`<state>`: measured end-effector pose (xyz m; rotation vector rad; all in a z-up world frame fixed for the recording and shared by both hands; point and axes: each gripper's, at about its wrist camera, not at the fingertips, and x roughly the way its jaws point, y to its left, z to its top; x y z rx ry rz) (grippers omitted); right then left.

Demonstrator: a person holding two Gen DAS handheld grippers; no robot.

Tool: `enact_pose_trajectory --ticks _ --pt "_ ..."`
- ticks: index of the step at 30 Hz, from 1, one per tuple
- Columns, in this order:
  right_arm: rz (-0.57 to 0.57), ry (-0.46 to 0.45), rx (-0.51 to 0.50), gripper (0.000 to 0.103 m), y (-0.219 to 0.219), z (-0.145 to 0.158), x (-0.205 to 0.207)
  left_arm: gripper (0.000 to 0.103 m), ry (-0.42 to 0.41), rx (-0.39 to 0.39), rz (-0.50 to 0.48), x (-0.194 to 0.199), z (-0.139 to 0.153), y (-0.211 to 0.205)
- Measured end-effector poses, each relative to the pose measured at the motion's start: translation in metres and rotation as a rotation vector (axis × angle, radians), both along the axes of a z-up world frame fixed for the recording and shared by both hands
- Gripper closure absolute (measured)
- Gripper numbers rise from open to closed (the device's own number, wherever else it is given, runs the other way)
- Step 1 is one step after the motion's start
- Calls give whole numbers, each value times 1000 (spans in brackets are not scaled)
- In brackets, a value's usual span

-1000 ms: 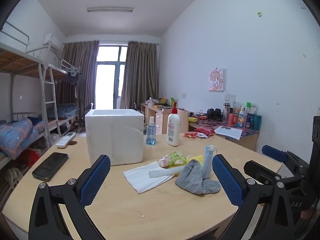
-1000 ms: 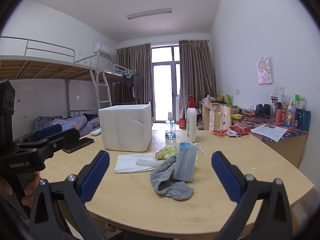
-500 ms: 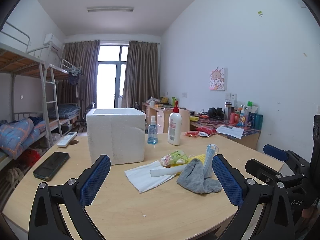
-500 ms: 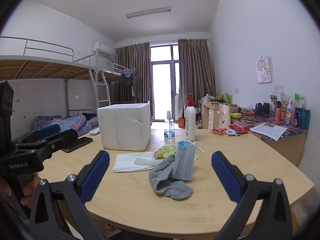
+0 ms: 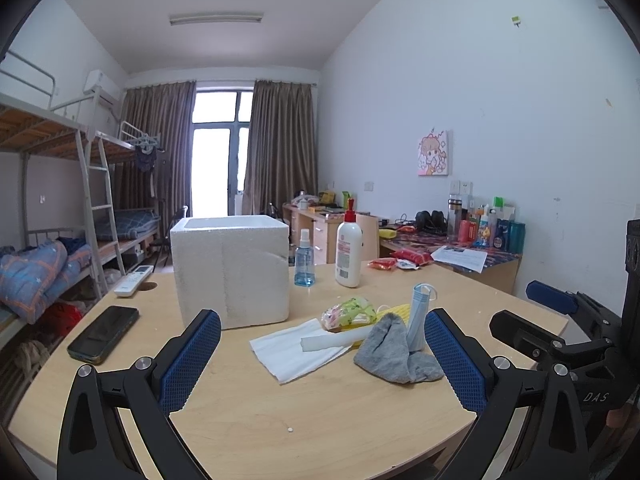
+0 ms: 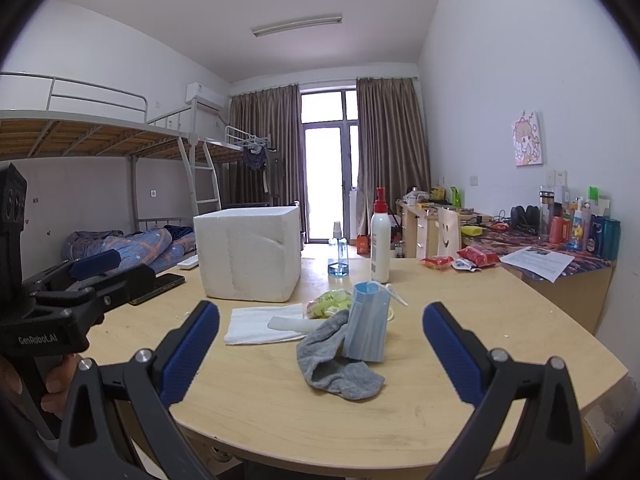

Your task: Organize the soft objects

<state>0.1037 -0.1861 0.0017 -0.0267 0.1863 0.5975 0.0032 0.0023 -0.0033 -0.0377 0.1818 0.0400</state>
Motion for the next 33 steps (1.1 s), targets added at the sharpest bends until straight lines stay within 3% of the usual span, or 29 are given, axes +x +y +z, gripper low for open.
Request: enact_pose_trajectory --ticks 33 --pt "5 18 -14 0 1 -3 3 1 9 -9 13 2 -4 3"
